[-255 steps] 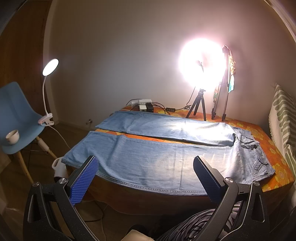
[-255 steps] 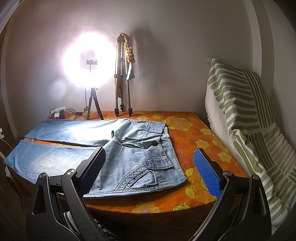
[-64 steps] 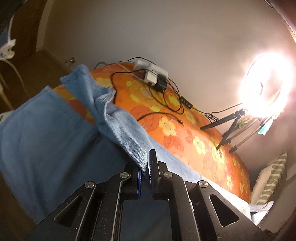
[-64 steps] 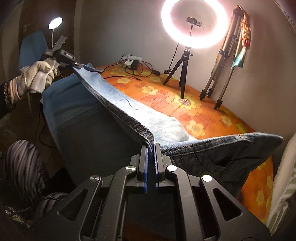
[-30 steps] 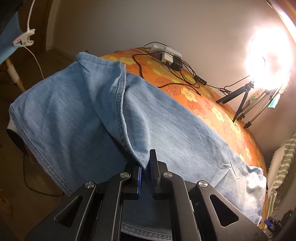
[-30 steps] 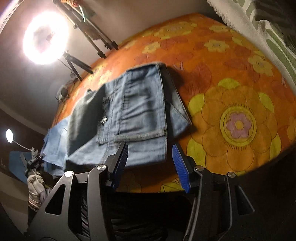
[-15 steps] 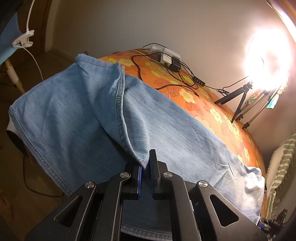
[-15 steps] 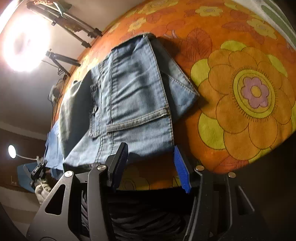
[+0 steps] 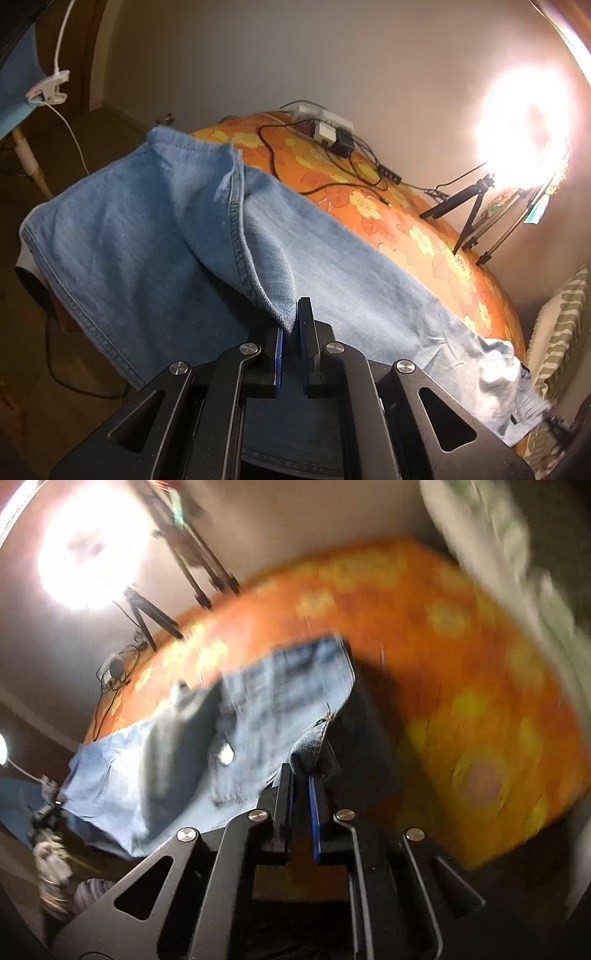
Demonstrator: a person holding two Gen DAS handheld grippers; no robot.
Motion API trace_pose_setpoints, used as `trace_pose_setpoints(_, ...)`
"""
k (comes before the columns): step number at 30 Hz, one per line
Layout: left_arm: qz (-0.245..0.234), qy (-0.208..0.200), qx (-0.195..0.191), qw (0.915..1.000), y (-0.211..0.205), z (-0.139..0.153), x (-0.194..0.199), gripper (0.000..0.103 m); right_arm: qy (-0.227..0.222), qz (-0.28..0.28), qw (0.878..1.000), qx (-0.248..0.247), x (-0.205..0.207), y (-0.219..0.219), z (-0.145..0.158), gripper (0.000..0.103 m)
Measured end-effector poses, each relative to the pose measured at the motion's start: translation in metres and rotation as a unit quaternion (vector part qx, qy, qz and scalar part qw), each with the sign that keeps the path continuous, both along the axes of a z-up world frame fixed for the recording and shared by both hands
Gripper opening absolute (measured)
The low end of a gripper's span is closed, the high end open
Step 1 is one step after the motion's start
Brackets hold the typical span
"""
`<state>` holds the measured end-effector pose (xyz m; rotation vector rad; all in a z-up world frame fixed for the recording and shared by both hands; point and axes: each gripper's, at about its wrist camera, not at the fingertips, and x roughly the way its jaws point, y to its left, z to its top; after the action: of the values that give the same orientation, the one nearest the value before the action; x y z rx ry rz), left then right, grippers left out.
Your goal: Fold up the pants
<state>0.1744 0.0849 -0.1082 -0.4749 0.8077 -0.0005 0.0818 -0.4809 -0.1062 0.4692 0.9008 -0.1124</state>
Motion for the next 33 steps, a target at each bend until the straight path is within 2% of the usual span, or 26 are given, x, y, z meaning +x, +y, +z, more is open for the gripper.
trace_pose_setpoints(3,-0.001,-0.008,0.002,1.0000,-0.004,0.002,-0.008,0.005,-0.034,0.008,0.998,-0.049,0.007,-0.003,0.031,0.007)
trace_pose_setpoints(5,-0.005,-0.006,0.007,0.9999,-0.008,0.000,-0.013,0.005,-0.032,0.009,0.998,-0.056,0.007,-0.007,0.032,0.007)
trace_pose_setpoints(7,-0.006,0.000,0.011,0.9999,-0.009,-0.007,-0.017,0.005,-0.007,0.009,0.999,-0.052,0.008,-0.010,0.015,0.007)
trace_pose_setpoints(10,-0.004,0.015,0.001,0.9999,-0.006,-0.019,-0.022,0.005,0.037,0.011,0.997,-0.074,0.004,-0.013,-0.019,0.007)
trace_pose_setpoints(13,-0.005,0.024,0.003,0.9997,-0.006,-0.025,-0.025,0.005,0.074,0.017,0.995,-0.067,0.004,-0.014,-0.046,0.007)
trace_pose_setpoints(16,-0.008,0.024,0.005,0.9997,-0.006,-0.025,-0.027,0.005,0.091,0.029,0.991,-0.091,0.000,-0.008,-0.047,0.012)
trace_pose_setpoints(19,-0.018,0.026,0.002,0.9995,-0.005,-0.026,-0.029,0.005,0.072,0.030,0.988,-0.134,-0.005,0.001,-0.023,0.022)
trace_pose_setpoints(23,-0.026,0.028,-0.002,0.9992,-0.001,-0.028,-0.031,0.006,0.029,0.053,0.982,-0.181,-0.005,0.033,0.015,0.029)
trace_pose_setpoints(24,-0.026,0.030,-0.003,0.9992,0.002,-0.028,-0.033,0.008,0.019,0.064,0.981,-0.180,-0.003,0.042,0.021,0.031)
trace_pose_setpoints(26,-0.026,0.029,-0.004,0.9992,0.007,-0.026,-0.037,0.020,-0.006,0.097,0.980,-0.175,0.002,0.067,0.034,0.036)
trace_pose_setpoints(29,-0.021,0.025,0.004,0.9995,0.022,-0.019,-0.039,0.021,-0.035,0.165,0.969,-0.180,0.013,0.119,0.049,0.036)
trace_pose_setpoints(33,-0.018,0.026,0.024,0.9992,0.048,-0.004,-0.026,0.021,-0.053,0.236,0.958,-0.156,0.034,0.181,0.055,0.037)
